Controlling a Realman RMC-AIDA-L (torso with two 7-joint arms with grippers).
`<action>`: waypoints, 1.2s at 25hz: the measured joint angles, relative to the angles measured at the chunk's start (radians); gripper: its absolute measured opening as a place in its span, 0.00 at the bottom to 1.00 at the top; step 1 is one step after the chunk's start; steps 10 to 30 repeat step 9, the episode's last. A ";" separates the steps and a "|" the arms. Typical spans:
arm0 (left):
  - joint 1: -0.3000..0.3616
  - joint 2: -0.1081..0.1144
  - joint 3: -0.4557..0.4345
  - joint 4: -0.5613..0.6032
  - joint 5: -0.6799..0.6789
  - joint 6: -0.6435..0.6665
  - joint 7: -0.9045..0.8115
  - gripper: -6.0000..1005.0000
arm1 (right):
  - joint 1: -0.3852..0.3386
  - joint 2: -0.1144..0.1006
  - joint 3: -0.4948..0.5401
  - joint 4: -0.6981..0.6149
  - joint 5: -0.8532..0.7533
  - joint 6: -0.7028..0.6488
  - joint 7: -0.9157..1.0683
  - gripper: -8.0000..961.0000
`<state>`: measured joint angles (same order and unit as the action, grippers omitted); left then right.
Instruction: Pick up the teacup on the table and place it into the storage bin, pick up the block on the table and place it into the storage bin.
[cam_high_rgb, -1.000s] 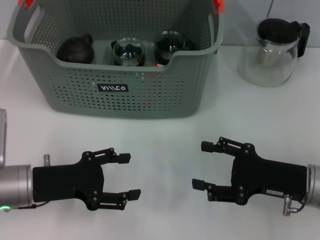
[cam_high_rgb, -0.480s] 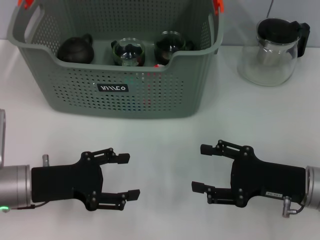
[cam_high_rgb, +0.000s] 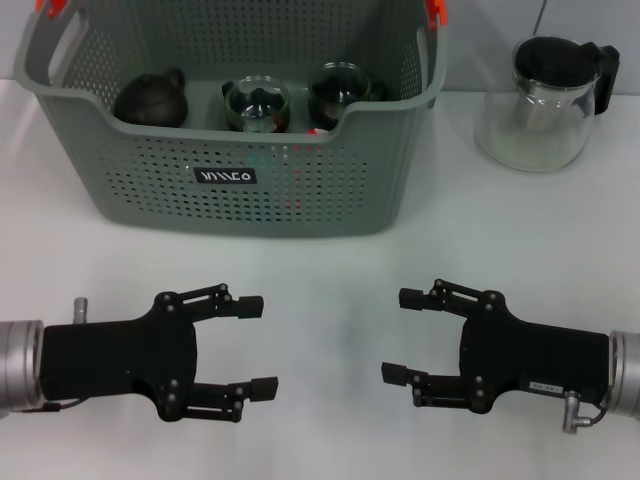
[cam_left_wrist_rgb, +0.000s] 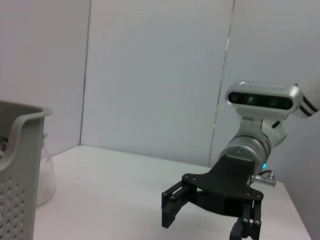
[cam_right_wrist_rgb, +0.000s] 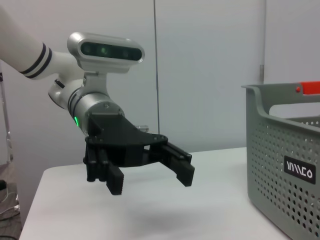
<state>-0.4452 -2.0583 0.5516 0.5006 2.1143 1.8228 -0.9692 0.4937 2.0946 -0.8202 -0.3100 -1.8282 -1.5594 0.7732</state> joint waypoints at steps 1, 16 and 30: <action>0.000 0.001 0.000 0.002 0.000 -0.001 -0.002 0.87 | 0.001 0.000 0.000 0.000 0.000 -0.002 0.000 0.90; -0.001 0.002 0.001 0.009 0.004 -0.008 -0.004 0.87 | 0.007 0.000 0.002 -0.008 0.004 -0.044 0.001 0.91; -0.001 0.002 0.001 0.009 0.004 -0.008 -0.004 0.87 | 0.007 0.000 0.002 -0.008 0.004 -0.044 0.001 0.91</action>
